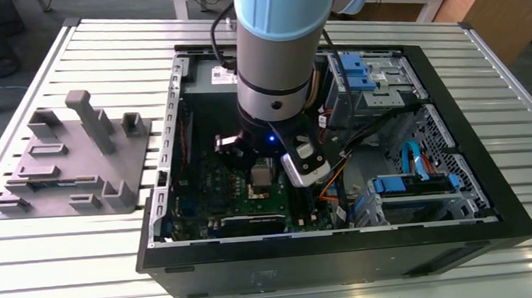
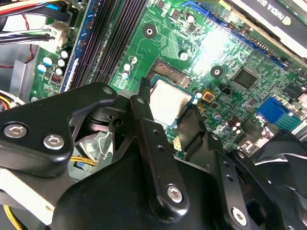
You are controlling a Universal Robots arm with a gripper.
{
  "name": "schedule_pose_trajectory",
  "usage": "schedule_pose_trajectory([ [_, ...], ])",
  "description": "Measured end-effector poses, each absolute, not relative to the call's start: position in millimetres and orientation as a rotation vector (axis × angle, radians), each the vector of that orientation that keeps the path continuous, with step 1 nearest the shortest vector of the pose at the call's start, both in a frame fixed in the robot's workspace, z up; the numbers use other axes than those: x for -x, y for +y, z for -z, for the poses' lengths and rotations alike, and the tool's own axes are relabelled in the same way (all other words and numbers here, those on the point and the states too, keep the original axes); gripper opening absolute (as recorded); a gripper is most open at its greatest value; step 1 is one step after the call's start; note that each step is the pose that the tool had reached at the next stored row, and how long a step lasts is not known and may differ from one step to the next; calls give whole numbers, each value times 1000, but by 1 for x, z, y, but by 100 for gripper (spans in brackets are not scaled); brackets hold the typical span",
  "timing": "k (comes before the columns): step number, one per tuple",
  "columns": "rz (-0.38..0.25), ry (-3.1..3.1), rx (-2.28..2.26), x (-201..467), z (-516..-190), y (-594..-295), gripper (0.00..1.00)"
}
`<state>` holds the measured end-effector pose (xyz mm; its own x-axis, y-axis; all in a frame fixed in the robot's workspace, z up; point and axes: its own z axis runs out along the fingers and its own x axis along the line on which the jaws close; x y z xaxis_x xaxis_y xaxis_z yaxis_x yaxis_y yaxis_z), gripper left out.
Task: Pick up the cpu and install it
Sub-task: 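Place the cpu into insertion slot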
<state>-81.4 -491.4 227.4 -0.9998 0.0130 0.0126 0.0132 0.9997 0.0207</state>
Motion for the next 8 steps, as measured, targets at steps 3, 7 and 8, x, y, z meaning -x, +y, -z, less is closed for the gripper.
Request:
schedule_pose_trajectory([
  [3, 32, -3129, 20, 81, -224, -491, 47],
  [7, 31, -3129, 21, 81, -220, -492, 47],
  [8, 31, -3129, 21, 81, -220, -492, 47],
])
